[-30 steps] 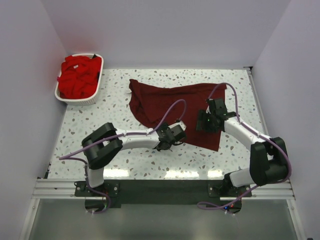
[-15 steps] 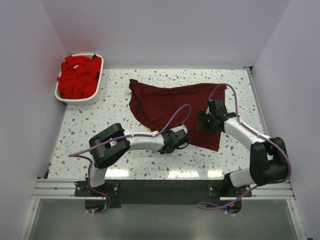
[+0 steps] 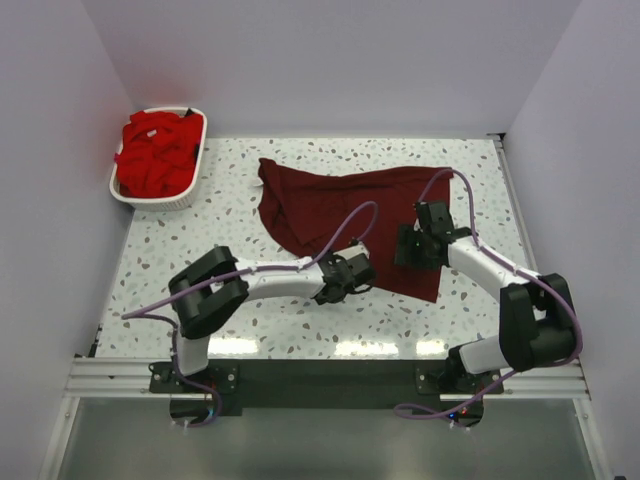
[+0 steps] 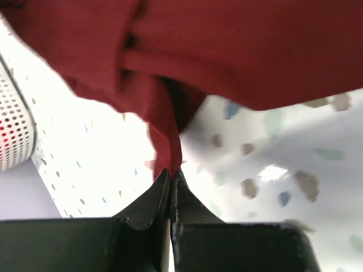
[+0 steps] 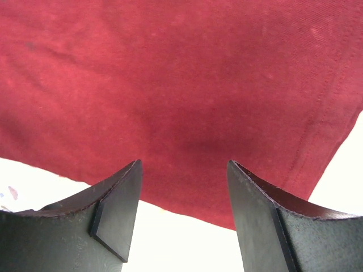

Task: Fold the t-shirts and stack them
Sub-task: Flatten the tshirt out

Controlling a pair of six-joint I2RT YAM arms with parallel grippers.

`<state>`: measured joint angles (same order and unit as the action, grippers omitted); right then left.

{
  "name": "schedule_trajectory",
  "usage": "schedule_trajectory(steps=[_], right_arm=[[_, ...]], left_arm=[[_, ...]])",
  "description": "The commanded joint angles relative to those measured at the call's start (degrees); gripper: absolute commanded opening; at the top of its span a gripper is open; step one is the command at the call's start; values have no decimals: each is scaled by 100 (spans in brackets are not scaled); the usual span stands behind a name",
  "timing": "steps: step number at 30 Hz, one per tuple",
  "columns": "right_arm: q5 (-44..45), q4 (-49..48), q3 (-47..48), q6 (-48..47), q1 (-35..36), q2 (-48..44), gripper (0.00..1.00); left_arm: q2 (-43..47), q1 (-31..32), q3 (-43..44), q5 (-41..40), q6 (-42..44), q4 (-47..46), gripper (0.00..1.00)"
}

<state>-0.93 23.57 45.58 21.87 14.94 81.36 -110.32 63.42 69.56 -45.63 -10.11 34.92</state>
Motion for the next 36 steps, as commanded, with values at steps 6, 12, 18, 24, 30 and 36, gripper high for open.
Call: schedule_trajectory(steps=[6, 12, 18, 24, 30, 36], right_arm=[[506, -222, -32, 291, -359, 397, 64], [620, 42, 354, 415, -729, 880, 64], [1146, 446, 873, 494, -914, 1303, 64], [1500, 964, 1233, 336, -967, 944, 64], [1570, 1527, 1085, 485, -975, 293, 66], [1095, 1563, 400, 977, -967, -111, 65]], left_arm=[[2187, -1444, 409, 580, -10, 421, 0], [3024, -3728, 120, 2539, -157, -54, 0], [3420, -5558, -749, 4289, -790, -440, 0], [3878, -6297, -1928, 4536, -1125, -1153, 0], [3931, -6289, -2649, 5142, -1257, -1663, 0], [3966, -6298, -2640, 4905, -1116, -1593, 0]])
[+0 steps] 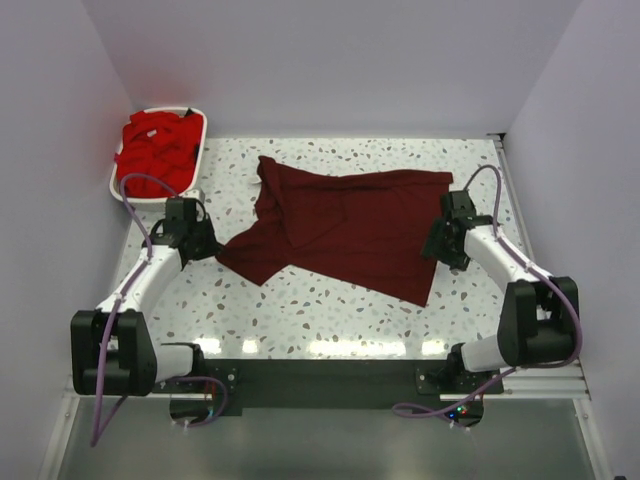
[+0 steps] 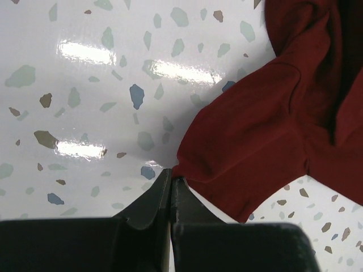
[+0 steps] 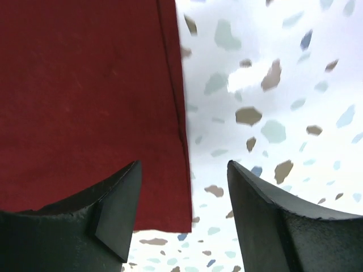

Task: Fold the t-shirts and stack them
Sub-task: Flatten the tshirt out

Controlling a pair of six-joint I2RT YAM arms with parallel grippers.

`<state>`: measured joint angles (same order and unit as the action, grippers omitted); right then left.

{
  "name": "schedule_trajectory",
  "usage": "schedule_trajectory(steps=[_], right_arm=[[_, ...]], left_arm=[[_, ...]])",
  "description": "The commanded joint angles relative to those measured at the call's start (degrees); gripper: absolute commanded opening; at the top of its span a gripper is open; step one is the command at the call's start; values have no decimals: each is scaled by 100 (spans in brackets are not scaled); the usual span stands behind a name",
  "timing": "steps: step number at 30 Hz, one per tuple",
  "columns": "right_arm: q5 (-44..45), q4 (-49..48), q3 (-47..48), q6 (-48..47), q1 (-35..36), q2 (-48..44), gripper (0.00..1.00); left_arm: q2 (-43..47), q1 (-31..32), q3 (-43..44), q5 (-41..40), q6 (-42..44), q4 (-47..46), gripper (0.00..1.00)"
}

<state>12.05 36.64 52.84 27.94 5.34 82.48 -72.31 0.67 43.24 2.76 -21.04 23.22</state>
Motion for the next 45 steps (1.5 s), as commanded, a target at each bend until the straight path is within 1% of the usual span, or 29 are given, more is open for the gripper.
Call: schedule_trajectory(steps=[1, 5, 10, 13, 17, 20, 25, 30, 33, 36, 37, 39, 40, 42, 43, 44, 45], right_arm=[[-221, 247, -405, 422, -7, -258, 65], [-432, 282, -792, 580, 45, -408, 64], [-344, 387, -995, 817, 247, -583, 64], [-169, 457, -1030, 1098, 650, -584, 61], [-107, 405, -1082, 1458, 1134, -400, 61], [-124, 291, -1240, 1644, 1197, -399, 61], [-115, 265, -1363, 1618, 1197, -338, 60], [-274, 133, -1513, 1661, 1215, -285, 56], [-265, 62, -1610, 1662, 1223, -276, 51], [-396, -139, -1777, 1679, 1223, -302, 41], [-449, -236, -1873, 1714, 1215, -329, 33], [-441, -307, -1926, 1723, 1215, -408, 24], [-389, -289, -1874, 1706, 1215, -425, 14], [-327, -193, -1708, 1627, 1215, -443, 5], [-248, -71, -1394, 1513, 1215, -452, 0], [-47, 9, -1173, 1451, 1215, -443, 0], [50, 88, -927, 1381, 1223, -426, 0]], left_arm=[[165, -23, -18, 40, -23, -406, 0], [174, -14, 17, 40, -6, -406, 0], [235, -14, 9, 14, 12, -397, 0], [235, -23, 26, -39, 3, -380, 0], [279, -23, 17, -74, -6, -371, 0], [288, -23, 17, -83, -6, -371, 0], [306, -14, 17, -48, -6, -371, 0], [314, -23, 9, -48, -6, -380, 0], [306, -14, 17, -65, 3, -380, 0], [297, -14, 9, -66, -14, -380, 0], [297, -23, 17, -92, -6, -380, 0], [279, -14, 44, -127, -14, -380, 0], [271, -23, 52, -118, -93, -397, 0], [235, -58, 96, -31, -207, -538, 0], [131, -67, 175, 31, -338, -573, 0], [52, -67, 263, 136, -418, -634, 0], [-28, -267, 350, 328, -506, -652, 0]])
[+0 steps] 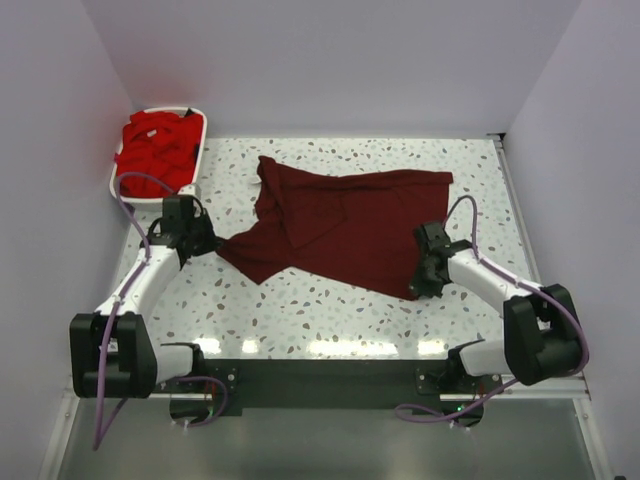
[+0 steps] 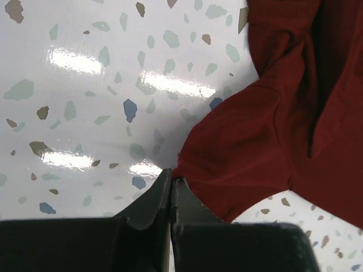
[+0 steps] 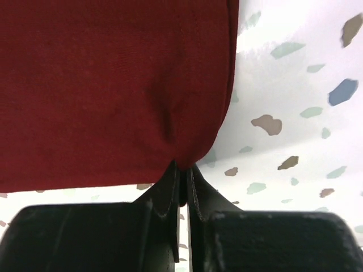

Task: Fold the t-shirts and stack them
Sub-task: Flatten the tshirt out

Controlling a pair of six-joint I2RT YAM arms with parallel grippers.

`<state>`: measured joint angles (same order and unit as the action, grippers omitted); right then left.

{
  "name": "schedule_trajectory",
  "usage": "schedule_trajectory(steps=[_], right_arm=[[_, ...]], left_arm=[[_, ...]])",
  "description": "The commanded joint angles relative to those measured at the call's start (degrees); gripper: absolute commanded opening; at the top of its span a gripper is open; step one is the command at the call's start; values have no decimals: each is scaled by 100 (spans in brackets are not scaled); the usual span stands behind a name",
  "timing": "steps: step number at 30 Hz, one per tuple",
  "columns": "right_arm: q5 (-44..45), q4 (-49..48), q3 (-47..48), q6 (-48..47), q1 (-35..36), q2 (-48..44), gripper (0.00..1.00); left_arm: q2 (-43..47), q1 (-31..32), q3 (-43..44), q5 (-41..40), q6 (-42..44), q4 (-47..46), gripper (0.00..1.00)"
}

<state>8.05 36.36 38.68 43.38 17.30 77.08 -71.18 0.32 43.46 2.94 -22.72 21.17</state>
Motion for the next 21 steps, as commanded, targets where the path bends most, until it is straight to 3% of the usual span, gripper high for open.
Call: schedule_trajectory(steps=[1, 6, 7, 13, 18, 21], right_arm=[[565, 317, 1066, -337, 19, 149, 0], [1223, 1012, 3309, -997, -95, 465, 0], [1268, 1240, 4105, -1198, -200, 492, 0], [1059, 1944, 6876, -2050, -762, 537, 0], [1084, 2095, 7909, -2658, -816, -95, 0], [1067, 1902, 7998, -2939, -807, -798, 0]], left_arm=[[-238, -269, 599, 391, -512, -473, 0], [-950, -427, 2119, 786, -892, -123, 0], [-1020, -445, 2784, 822, -936, 0, 0], [-1057, -585, 5337, 814, -1243, 800, 0], [-372, -673, 6752, 472, -1217, 1179, 0], [304, -673, 6894, 165, -1103, 1013, 0]])
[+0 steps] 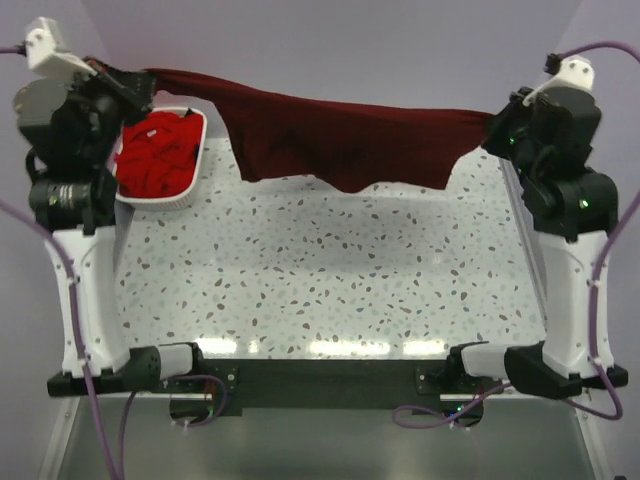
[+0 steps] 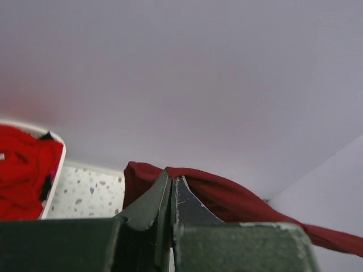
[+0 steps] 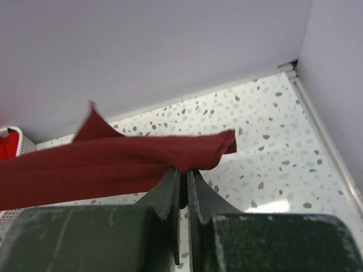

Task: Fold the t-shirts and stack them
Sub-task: Flatten the tshirt out

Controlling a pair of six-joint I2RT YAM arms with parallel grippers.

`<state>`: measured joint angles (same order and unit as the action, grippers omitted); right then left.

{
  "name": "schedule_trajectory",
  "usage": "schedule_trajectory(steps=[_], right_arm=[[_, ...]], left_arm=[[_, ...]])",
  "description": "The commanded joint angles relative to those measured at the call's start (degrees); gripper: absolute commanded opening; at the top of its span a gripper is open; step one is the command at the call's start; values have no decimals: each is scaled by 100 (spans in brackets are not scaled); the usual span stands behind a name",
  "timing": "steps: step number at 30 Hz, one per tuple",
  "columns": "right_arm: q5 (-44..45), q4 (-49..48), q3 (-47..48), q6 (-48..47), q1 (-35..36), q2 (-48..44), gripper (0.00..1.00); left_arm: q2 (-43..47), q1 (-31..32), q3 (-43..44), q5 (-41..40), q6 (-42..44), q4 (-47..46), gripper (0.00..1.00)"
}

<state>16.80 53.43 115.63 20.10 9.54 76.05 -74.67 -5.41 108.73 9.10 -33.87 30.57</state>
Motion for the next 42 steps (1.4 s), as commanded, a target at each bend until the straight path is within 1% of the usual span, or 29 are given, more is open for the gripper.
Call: schedule_trajectory(steps=[1, 4, 6, 8, 9, 13, 15, 17, 18, 20, 21, 22, 23, 24, 25, 27, 28, 30, 31, 32, 33, 34, 36, 37, 39, 40, 42], right_arm=[[201, 81, 293, -725, -31, -897, 0], [140, -174, 197, -998, -23, -1574, 0], [96, -262, 179, -1148, -40, -1977, 0], [69, -342, 179, -1324, -31, -2181, 0], [52, -359, 205, -1376, -31, -2304, 0], [52, -421, 415, -1640, -31, -2385, 0], [60, -412, 451, -1719, -31, -2341, 0], [78, -430, 329, -1746, -31, -2227, 0], [104, -447, 224, -1737, -31, -2200, 0], [201, -561, -285, -1527, -31, -2095, 0], [184, -614, -522, -1439, -31, -2068, 0], [149, -832, -1090, -1317, -31, -2033, 0], [114, -982, -1426, -1255, -31, -1981, 0], [105, -1158, -1786, -1193, -31, -1937, 0], [96, -1560, -2486, -1088, -31, -1893, 0], [183, -1870, -3062, -904, -23, -1577, 0], [218, -2158, -3517, -876, -31, -1437, 0], [341, -2528, -3932, -815, -57, -937, 0], [350, -2948, -4283, -788, -66, -725, 0], [342, -3135, -4408, -771, -92, -532, 0], [316, -3293, -4505, -736, -145, -77, 0], [307, -3617, -4619, -735, -163, 153, 0], [219, -3953, -4681, -762, -242, 645, 0], [80, -4189, -4638, -788, -277, 1118, 0], [-71, -4279, -4463, -823, -356, 1674, 0], [-97, -4314, -4244, -875, -374, 2172, 0], [-282, -4323, -4006, -894, -470, 2588, 0]], left_arm=[[969, -101, 395, -549, 107, 37, 0], [1349, -101, 649, -769, 379, 89, 0], [1438, -101, 912, -875, 503, 309, 0], [1605, -92, 1018, -893, 653, 371, 0], [1640, -92, 1132, -1049, 706, 380, 0], [1553, -92, 1607, -1139, 934, 397, 0], [1439, -92, 1800, -999, 987, 363, 0], [1263, -92, 1766, -946, 1005, 266, 0], [1193, -92, 1592, -658, 996, 231, 0], [1052, -92, 1188, -480, 917, 20, 0], [1025, -92, 594, -227, 874, -102, 0], [999, -101, 223, -94, 786, -443, 0], [999, -92, -155, 29, 742, -646, 0], [990, -101, -977, 274, 706, -892, 0], [929, -92, -1403, 407, 671, -1434, 0], [675, -92, -2228, 661, 662, -1685, 0], [273, -83, -2390, 741, 740, -1773, 0], [-151, -4, -2802, 838, 802, -1957, 0], [-553, 40, -2935, 830, 846, -2280, 0], [-757, 118, -3041, 821, 864, -2449, 0], [-977, 163, -3146, 795, 899, -2563, 0], [-1466, 207, -3130, 777, 978, -2712, 0], [-1987, 312, -2946, 777, 1049, -2775, 0], [-2486, 347, -2867, 803, 1084, -2836, 0], [-2963, 374, -2621, 891, 1049, -2881, 0], [-3383, 365, -2533, 918, 979, -2890, 0], [-3746, 365, -2269, 979, 917, -2881, 0]])
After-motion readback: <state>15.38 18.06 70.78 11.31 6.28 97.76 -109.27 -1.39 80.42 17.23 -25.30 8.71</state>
